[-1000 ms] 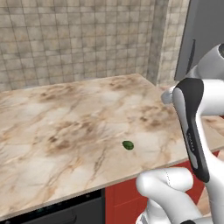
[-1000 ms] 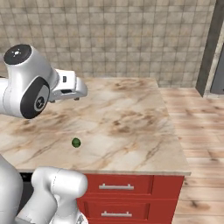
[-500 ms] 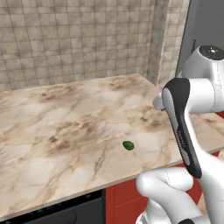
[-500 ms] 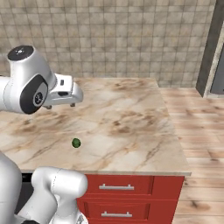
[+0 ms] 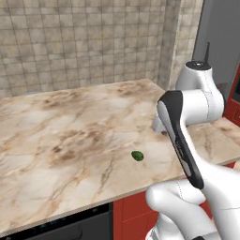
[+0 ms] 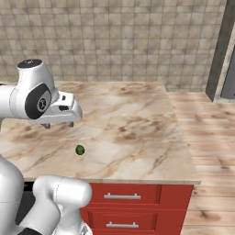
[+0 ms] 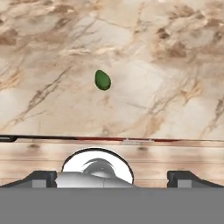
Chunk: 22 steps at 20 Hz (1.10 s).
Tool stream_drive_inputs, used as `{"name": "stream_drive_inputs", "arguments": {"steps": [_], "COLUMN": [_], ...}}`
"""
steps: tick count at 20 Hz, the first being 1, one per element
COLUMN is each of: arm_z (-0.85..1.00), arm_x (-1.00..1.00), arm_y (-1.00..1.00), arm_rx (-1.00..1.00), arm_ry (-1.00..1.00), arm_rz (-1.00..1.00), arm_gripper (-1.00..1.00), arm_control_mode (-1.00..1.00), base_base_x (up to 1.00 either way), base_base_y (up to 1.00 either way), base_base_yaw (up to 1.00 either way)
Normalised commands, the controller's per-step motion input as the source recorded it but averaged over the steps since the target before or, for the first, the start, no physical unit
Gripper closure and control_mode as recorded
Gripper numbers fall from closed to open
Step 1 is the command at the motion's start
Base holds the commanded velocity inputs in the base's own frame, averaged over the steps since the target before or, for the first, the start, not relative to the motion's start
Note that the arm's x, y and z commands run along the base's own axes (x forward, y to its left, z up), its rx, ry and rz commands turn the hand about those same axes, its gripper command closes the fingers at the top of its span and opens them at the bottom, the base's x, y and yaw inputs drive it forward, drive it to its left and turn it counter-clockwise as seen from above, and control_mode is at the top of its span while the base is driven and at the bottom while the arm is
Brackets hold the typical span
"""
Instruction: Place the liquor and beer on the top shelf of the fridge to keep them out of children's reach, and place the avocado on lower shelves for easy access.
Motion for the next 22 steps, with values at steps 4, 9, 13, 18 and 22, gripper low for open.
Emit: {"name": "stream_drive_inputs", "arguments": {"steps": [4,9,13,18,22], "arm_z": [-0.67,-0.67,-0.55,-0.37,-0.28], "arm_x": [0.09,0.15,0.14,0.17,0.28], "arm_y": [0.21,0.11,0.02,0.00,0.00], "arm_rx": [0.00,0.00,0.01,0.00,0.01], "arm_ry": [0.10,0.03,0.00,0.00,0.00], "arm_rz": [0.00,0.00,0.00,0.00,0.00], "arm_gripper": [-1.00,-1.00,-1.00,-1.00,-1.00], "arm_control_mode": [-1.00,-1.00,-1.00,-1.00,-1.00], "base_base_x": [0.00,0.00,0.00,0.00,0.00], "base_base_y": [0.00,0.00,0.00,0.00,0.00], "base_base_yaw": [0.00,0.00,0.00,0.00,0.00]}}
